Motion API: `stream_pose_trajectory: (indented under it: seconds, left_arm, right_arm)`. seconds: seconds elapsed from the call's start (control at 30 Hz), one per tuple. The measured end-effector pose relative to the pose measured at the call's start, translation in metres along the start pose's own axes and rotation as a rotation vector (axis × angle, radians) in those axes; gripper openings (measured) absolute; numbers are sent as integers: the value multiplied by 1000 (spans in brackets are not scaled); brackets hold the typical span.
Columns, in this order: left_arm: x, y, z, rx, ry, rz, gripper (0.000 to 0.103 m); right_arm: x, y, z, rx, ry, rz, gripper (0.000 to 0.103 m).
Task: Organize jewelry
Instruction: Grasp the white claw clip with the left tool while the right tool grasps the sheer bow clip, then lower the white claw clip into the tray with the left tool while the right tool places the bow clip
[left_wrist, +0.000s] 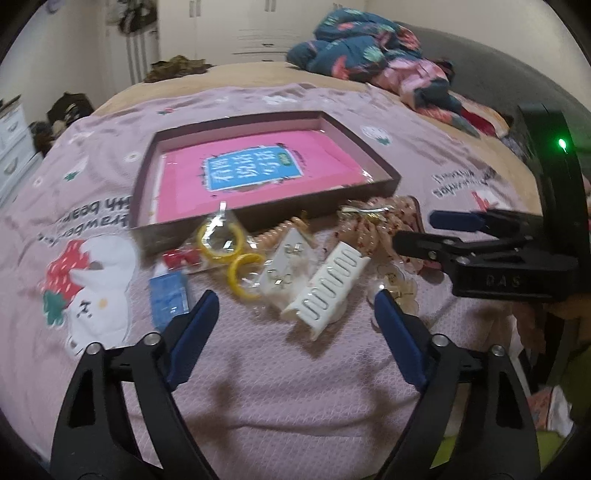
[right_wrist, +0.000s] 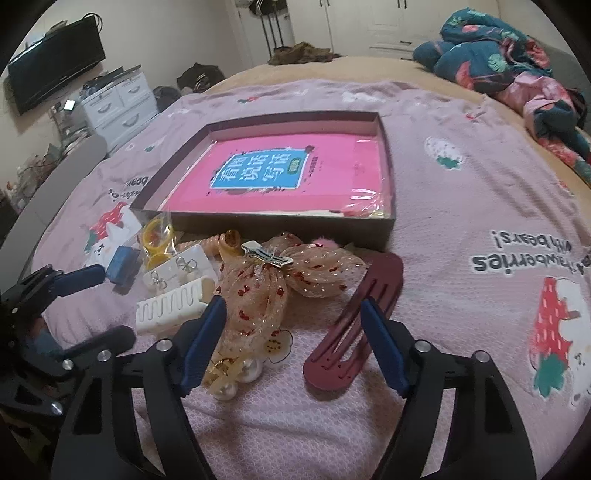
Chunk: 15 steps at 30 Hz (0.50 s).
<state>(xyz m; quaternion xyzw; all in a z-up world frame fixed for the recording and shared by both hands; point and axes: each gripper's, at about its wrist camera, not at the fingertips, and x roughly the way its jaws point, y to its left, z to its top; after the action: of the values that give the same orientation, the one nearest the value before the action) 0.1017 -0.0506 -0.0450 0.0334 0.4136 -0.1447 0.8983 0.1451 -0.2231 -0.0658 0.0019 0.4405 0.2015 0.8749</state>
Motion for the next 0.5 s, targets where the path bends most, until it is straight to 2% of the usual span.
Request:
stream_pose_trajectory:
  seconds: [0.07, 0.13, 0.17, 0.23, 0.33, 0.5]
  left_arm:
    - [4, -3, 2, 21, 8, -10, 74]
    - [9, -5, 3, 39, 17, -14, 69]
    - [10, -6, 4, 47, 18, -15, 66]
    - [12, -9, 7, 68, 23, -22, 62]
    - [18, -15, 11, 101, 40, -41, 54]
    - [31, -18, 14, 111, 80, -91, 43]
  right_arm:
    - [5, -2, 2, 3, 17, 34, 63]
    - [11, -4, 4, 12, 42, 74, 45]
    - [14, -3, 4, 11, 50, 87, 40]
    - [17, -4, 5, 6, 61, 119, 17]
    - [13, -4, 5, -7, 47, 141, 9]
    - [-5, -18, 9, 1, -14, 132, 7]
